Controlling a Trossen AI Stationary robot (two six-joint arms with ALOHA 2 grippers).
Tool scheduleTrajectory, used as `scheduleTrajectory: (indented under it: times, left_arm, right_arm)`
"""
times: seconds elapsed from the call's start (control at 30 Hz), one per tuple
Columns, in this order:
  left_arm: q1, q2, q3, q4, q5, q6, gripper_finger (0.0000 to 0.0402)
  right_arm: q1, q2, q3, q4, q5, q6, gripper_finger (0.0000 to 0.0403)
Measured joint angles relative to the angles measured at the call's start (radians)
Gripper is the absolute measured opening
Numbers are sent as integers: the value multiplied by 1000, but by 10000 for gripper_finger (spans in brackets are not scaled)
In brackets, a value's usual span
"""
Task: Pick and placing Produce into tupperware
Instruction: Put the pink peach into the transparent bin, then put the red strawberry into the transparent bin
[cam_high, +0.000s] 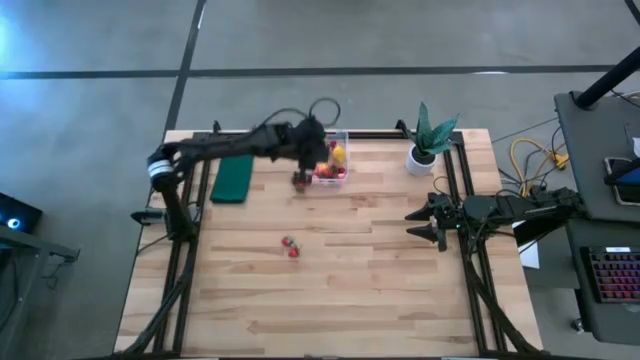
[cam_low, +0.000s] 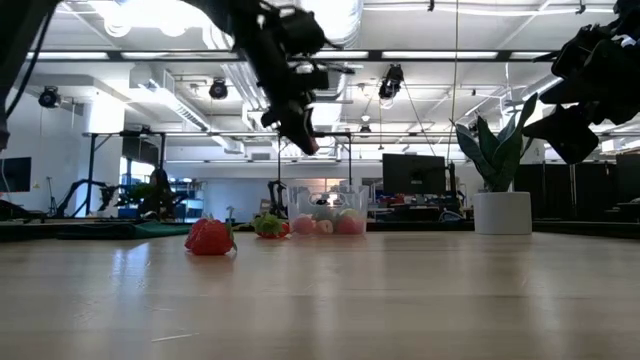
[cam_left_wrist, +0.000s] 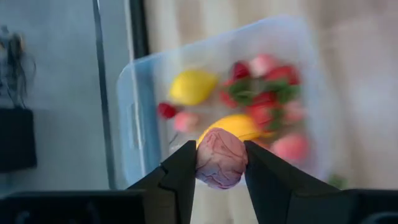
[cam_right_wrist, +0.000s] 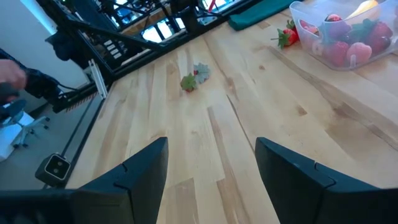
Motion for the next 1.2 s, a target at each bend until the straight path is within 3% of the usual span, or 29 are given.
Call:
scheduleTrajectory:
  times: [0.13,0.33,0.43,0.53,0.67,0.77,0.9,1.03,1.2]
  left_arm:
    - [64,91,86,-4,48,-32,105]
    - [68,218,210,-19,78,-155,115]
    - [67,260,255,-79,75,-177,146]
    - [71,289,281,-143,58,-300,188]
    - [72,293,286,-234,-25,-406,244]
    - [56,268,285,-311,-87,-407,271]
    - [1,171,279,-419,-50,-422,282]
    - [-75,52,232,-437,42,-542,283]
    - [-190,-104,124,-452,56,-757,283]
  right_arm:
    - [0,-1,0,0,0,0,233]
    - [0,-1,0,-2,0,0,233]
    - [0,-1,0,0,0,0,233]
    - [0,0,0,1,0,0,233]
    - [0,0,0,0,0,0,233]
    - [0,0,0,0,0,0,233]
    - [0,0,0,0,0,0,233]
    - [0,-1,0,-1,0,0,233]
    - [0,0,0,-1,0,0,233]
